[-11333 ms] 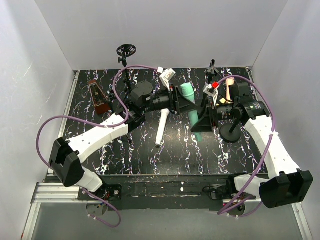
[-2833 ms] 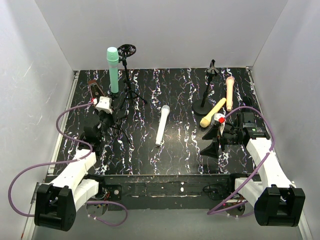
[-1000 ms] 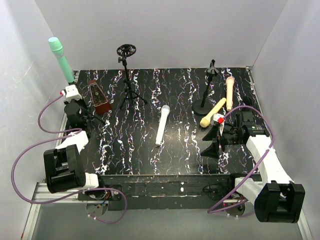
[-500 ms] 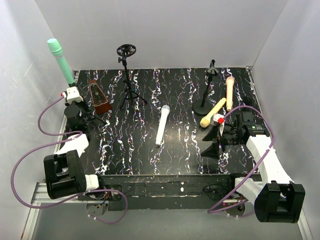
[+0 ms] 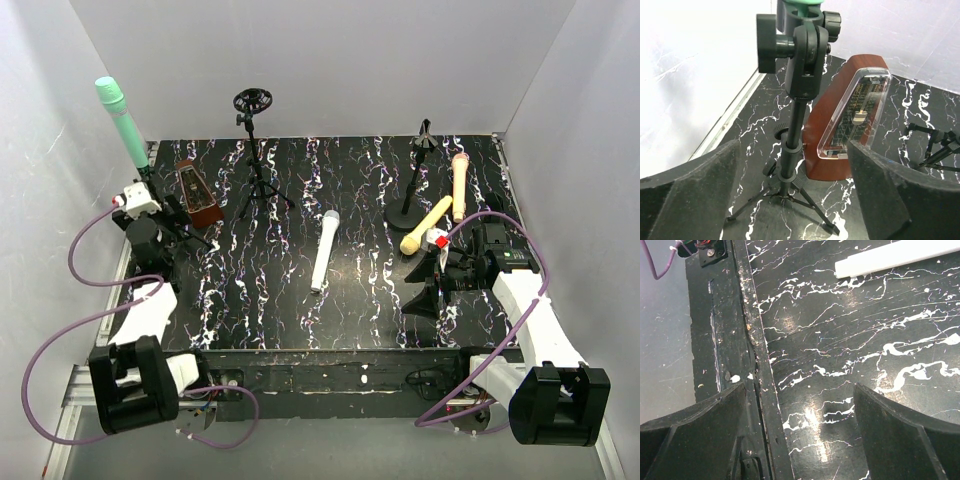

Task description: Attach the microphones to the stand

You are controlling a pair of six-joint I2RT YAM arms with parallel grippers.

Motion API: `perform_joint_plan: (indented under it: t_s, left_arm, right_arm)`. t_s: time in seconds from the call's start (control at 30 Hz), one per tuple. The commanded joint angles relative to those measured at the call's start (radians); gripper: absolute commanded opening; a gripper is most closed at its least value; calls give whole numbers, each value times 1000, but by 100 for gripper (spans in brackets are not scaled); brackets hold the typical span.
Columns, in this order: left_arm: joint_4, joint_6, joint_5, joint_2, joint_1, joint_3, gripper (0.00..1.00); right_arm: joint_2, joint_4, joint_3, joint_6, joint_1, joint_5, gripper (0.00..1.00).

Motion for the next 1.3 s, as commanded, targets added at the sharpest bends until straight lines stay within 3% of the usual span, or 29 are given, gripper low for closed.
perform_joint_plan:
  t_s: [0.0,0.33,0.53,0.77,0.87,1.0,1.13,1.27]
  left_arm:
    - [-195,-77,-35,-92,0,36,98]
    - [-761,-191,40,-155,-8,278,98]
    - [-979,-206,238,-158,-8,392,98]
    - [-948,-323,538,-169,-14,389,98]
    - [-936,-341,606,-163,-55,383,98]
    - [-934,-334,608,-158,-182,372,98]
    - [-922,-311,489,-132,-373,355,98]
    - [-824,-291,413,-65,-457,354,98]
  right_arm:
    - [-5,-24,45,-21,-6,-28,94]
    - [-5,-21,43,-26,-6,-20,94]
    - [-5,-18,43,-24,-6,-17,95]
    - [-12,-2,36,-15,-10,-9,94]
    - [-11,7,31,-6,-9,-8,94]
    - [4,10,31,2,-39,-3,95]
    - [21,13,31,5,-49,0,94]
    - [35,15,31,5,-60,0,94]
